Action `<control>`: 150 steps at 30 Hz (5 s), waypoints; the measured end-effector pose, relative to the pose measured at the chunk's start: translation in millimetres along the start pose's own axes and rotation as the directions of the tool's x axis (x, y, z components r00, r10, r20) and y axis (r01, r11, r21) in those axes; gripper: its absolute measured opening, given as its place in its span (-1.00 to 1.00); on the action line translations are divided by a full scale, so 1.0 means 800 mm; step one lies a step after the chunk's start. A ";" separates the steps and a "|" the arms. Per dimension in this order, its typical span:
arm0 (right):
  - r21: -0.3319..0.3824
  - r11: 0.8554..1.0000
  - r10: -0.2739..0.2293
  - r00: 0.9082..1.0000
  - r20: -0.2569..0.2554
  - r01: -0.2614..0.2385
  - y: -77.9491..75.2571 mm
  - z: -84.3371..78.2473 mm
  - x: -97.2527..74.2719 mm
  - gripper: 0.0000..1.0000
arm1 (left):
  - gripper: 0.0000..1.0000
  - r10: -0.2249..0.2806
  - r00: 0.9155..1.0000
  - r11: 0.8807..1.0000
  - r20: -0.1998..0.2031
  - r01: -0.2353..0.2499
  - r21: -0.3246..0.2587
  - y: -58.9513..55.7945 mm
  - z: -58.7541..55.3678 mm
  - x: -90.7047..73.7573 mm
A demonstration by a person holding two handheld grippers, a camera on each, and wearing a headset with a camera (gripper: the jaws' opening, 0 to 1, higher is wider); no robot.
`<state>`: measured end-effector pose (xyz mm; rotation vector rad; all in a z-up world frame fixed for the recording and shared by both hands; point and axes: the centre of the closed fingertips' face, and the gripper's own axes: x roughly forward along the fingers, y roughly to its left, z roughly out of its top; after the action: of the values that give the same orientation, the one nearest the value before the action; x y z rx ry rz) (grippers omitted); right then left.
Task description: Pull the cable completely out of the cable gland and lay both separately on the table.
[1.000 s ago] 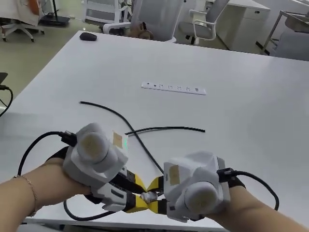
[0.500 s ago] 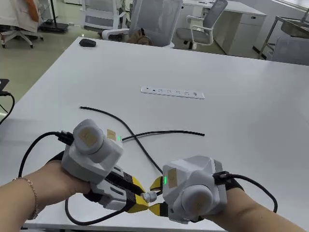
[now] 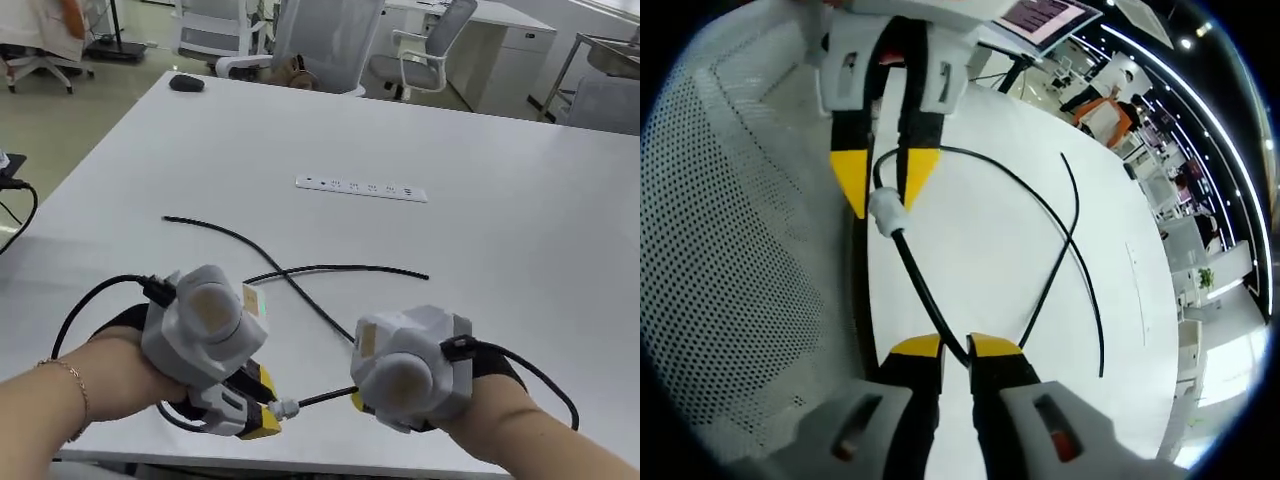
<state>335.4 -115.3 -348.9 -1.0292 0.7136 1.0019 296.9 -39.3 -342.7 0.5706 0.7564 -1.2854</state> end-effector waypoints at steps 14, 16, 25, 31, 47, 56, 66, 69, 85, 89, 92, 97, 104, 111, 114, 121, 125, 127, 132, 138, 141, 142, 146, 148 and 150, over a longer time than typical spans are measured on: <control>0.135 0.991 0.020 0.993 -0.120 -0.004 -0.001 -0.040 0.003 -0.57 | -0.66 0.028 0.998 0.999 -0.056 -0.026 0.044 0.004 -0.010 0.002; 0.146 0.988 0.047 0.997 -0.055 -0.039 0.005 -0.024 0.004 -0.52 | -0.66 0.017 0.999 0.999 -0.029 -0.016 0.035 0.002 -0.003 0.002; 0.003 0.986 0.165 0.968 0.187 -0.169 0.044 0.051 -0.004 -0.52 | -0.66 0.004 0.998 0.999 0.058 -0.006 0.033 -0.001 0.019 -0.003; -0.026 0.987 0.158 0.974 0.165 -0.156 0.041 0.046 -0.002 -0.85 | -0.66 -0.006 0.997 0.998 0.082 0.000 0.067 -0.007 0.029 -0.002; 0.053 0.993 0.109 0.994 -0.009 -0.109 0.026 -0.002 0.010 -0.89 | -0.66 0.061 0.998 0.994 0.010 -0.062 0.095 0.011 0.009 -0.001; 0.086 0.994 0.074 0.984 -0.165 -0.061 0.016 -0.044 0.011 -0.86 | -0.66 0.073 0.997 0.993 0.005 -0.073 0.089 0.015 0.007 -0.002; 0.122 0.989 0.104 0.983 -0.152 -0.086 0.020 -0.044 0.008 -1.00 | -0.94 0.084 0.996 0.995 0.014 -0.085 0.059 0.021 0.006 0.004; 0.076 0.995 0.076 0.979 -0.189 -0.062 0.016 -0.053 0.010 -1.00 | -0.94 0.132 0.991 0.991 -0.016 -0.131 0.034 0.034 -0.003 0.002; 0.072 0.996 0.074 0.976 -0.205 -0.060 0.011 -0.060 0.007 -1.00 | -0.71 0.031 0.997 0.996 -0.073 -0.025 0.085 0.006 -0.002 0.022; 0.082 0.995 0.067 0.978 -0.198 -0.052 0.006 -0.060 0.007 -1.00 | -0.65 0.017 0.985 0.981 -0.173 0.016 0.191 0.009 -0.006 0.037; 0.074 0.996 0.072 0.976 -0.203 -0.058 0.010 -0.061 0.007 -1.00 | -0.62 -0.006 0.978 0.977 -0.209 0.051 0.209 0.010 -0.014 0.049; 0.077 0.995 0.073 0.976 -0.205 -0.058 0.009 -0.062 0.007 -1.00 | -0.58 -0.049 0.961 0.982 -0.273 0.097 0.164 0.004 -0.043 0.073; 0.075 0.995 0.074 0.975 -0.211 -0.059 0.010 -0.063 0.007 -1.00 | -0.36 -0.042 0.958 0.976 -0.283 0.100 0.193 0.003 -0.050 0.085; 0.065 0.996 0.078 0.973 -0.216 -0.066 0.013 -0.063 0.008 -1.00 | -0.42 -0.042 0.974 0.982 -0.221 0.081 0.170 0.005 -0.039 0.090; 0.072 0.995 0.077 0.974 -0.212 -0.063 0.012 -0.063 0.008 -1.00 | -0.58 -0.053 0.975 0.981 -0.214 0.091 0.173 -0.001 -0.040 0.089; 0.081 0.993 0.095 0.977 -0.190 -0.081 0.018 -0.058 0.008 -1.00 | -0.66 -0.043 0.974 0.981 -0.222 0.083 0.176 0.004 -0.033 0.075; 0.046 0.996 0.089 0.985 -0.150 -0.083 0.019 -0.044 0.010 -0.82 | -0.66 -0.003 0.991 0.990 -0.134 0.022 0.143 0.016 -0.004 0.056; 0.041 0.993 0.114 0.987 -0.114 -0.110 0.025 -0.034 0.011 -0.77 | -0.66 0.006 0.994 0.989 -0.109 0.010 0.147 0.016 0.007 0.046; -0.005 0.995 0.096 0.995 0.001 -0.096 0.023 -0.001 0.008 -0.60 | -0.67 0.041 0.994 0.977 -0.098 -0.020 0.212 0.012 0.015 0.031; 0.052 0.992 0.107 0.988 0.115 -0.113 0.020 0.025 -0.002 -0.63 | -0.69 0.085 0.990 0.975 -0.115 -0.059 0.216 0.016 0.011 0.021; 0.091 0.987 0.112 0.976 0.186 -0.130 0.020 0.041 -0.008 -0.60 | -0.70 0.107 0.989 0.979 -0.102 -0.087 0.182 0.024 0.005 0.016; 0.089 0.986 0.124 0.971 0.206 -0.144 0.023 0.047 -0.010 -0.59 | -0.70 0.107 0.990 0.981 -0.095 -0.089 0.173 0.025 0.006 0.014; 0.062 0.984 0.148 0.964 0.219 -0.165 0.032 0.053 -0.010 -0.54 | -0.69 0.116 0.991 0.978 -0.066 -0.103 0.182 0.021 0.024 0.010; 0.052 0.985 0.147 0.963 0.228 -0.163 0.031 0.055 -0.011 -0.53 | -0.69 0.107 0.993 0.976 -0.045 -0.097 0.195 0.013 0.035 0.010; 0.059 0.984 0.151 0.957 0.246 -0.170 0.031 0.059 -0.013 -0.55 | -0.69 0.109 0.993 0.970 -0.032 -0.100 0.222 0.005 0.045 0.012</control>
<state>309.8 -70.4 -331.5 -0.7729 0.6376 1.2071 308.5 -71.2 -327.3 0.8096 0.6146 -1.2699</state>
